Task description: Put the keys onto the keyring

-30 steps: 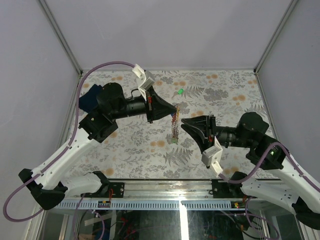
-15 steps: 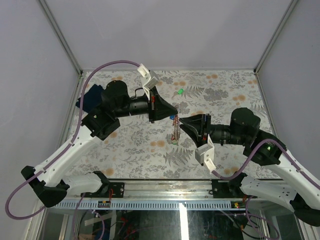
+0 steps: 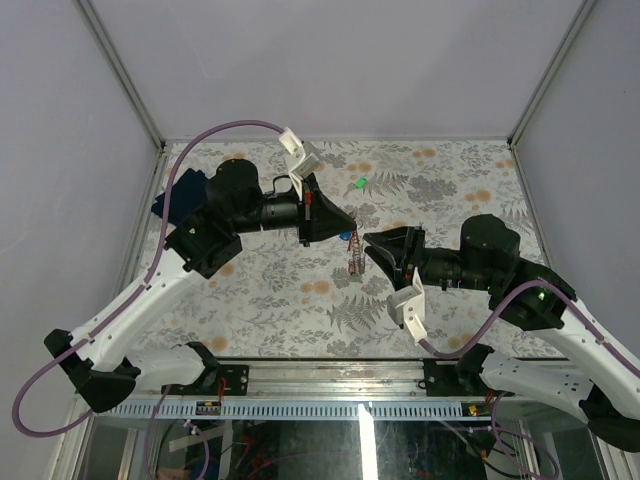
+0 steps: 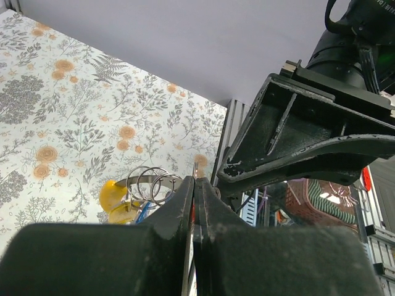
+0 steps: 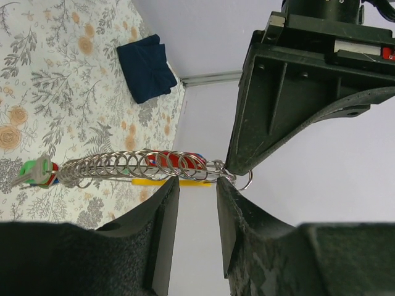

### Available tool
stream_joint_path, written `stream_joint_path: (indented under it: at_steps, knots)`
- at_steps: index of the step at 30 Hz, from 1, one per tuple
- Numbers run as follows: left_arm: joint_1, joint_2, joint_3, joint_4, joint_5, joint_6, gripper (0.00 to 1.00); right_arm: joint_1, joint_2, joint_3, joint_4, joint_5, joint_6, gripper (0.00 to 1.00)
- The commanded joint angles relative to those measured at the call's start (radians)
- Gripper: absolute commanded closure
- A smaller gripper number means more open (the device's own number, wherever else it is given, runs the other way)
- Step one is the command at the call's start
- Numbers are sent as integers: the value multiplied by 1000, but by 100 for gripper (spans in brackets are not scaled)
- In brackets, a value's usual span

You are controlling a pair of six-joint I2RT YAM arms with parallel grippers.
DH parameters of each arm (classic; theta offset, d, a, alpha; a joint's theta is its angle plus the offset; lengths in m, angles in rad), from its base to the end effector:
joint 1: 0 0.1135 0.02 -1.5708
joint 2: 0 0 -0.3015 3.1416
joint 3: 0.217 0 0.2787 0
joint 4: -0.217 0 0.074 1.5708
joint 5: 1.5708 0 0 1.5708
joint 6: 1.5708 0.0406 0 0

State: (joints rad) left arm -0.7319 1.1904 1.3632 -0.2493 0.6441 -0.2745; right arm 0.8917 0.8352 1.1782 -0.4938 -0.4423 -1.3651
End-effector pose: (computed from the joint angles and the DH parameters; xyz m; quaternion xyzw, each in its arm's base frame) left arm 0.1861 -0.1999 0.4912 0.3673 0.6290 -0.5143 0.4527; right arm 0.0890 0.1379 0.4685 -0.7299 0.1875 0.0126 0.6572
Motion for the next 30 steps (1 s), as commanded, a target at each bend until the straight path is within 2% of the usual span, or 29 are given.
stream_joint_path:
  at_steps: [1,17,30]
  knots:
    - [8,-6,45,22,21,-6,100,13,6,36,10,19,-12,63]
    - [8,3,46,16,39,-3,100,15,-2,36,-12,83,-41,64]
    - [8,22,52,13,48,-10,100,17,-4,21,31,8,-12,65]
